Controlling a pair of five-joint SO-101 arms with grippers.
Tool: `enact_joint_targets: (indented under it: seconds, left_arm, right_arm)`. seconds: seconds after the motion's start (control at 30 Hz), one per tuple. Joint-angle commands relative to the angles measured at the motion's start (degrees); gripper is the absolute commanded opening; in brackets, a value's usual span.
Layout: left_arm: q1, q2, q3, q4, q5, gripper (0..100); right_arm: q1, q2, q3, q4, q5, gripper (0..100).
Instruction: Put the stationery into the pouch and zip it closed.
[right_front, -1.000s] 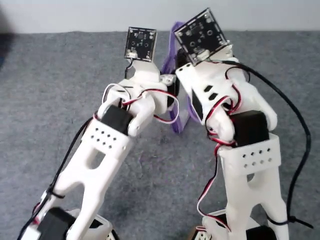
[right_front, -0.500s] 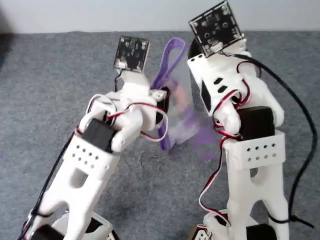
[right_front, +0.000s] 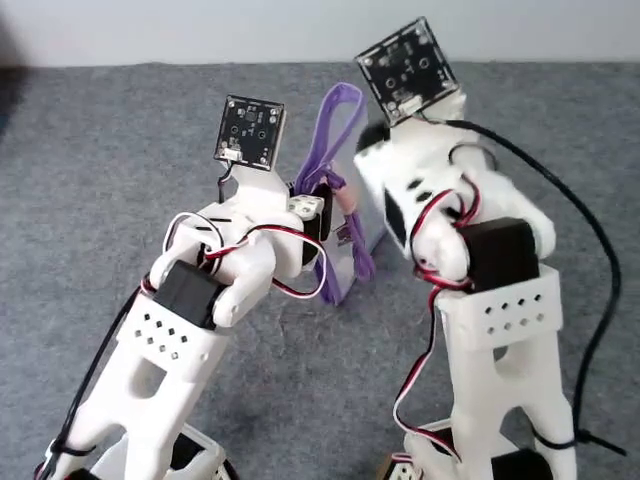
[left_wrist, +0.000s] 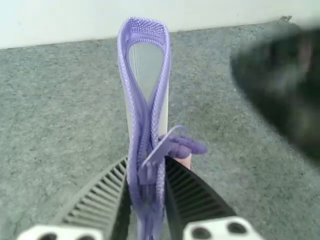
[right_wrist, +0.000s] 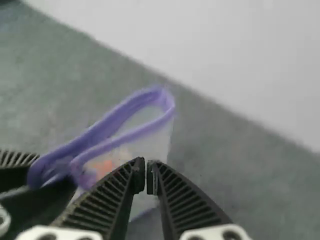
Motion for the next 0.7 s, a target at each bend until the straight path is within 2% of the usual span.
enact_joint_targets:
  seconds: [0.0, 0.07, 0.3, 0.47, 0.67]
  left_arm:
    - [0.18, -1.14, -0.31, -1.41, -0.62, 1]
    - [0.18, -1.14, -0.31, -1.41, -0.62, 1]
    - [0.09, -1.23, -0.48, -1.32, -0.62, 1]
    - [0.09, -1.23, -0.57, -1.41, -0.62, 1]
    - [0.09, -1.23, -0.48, -1.41, -0.62, 1]
  right_arm:
    - [-0.84, -1.01, -2.29, 7.60, -7.91, 1.3]
    - [-0.75, 0.22, -1.49, 9.01, -10.37, 3.5]
    - [-2.07, 1.19, 4.66, 9.27, -10.46, 18.4]
    - [-2.77, -1.10, 10.46, 4.62, -5.36, 18.4]
    - [-2.77, -17.27, 26.99, -5.23, -4.48, 18.4]
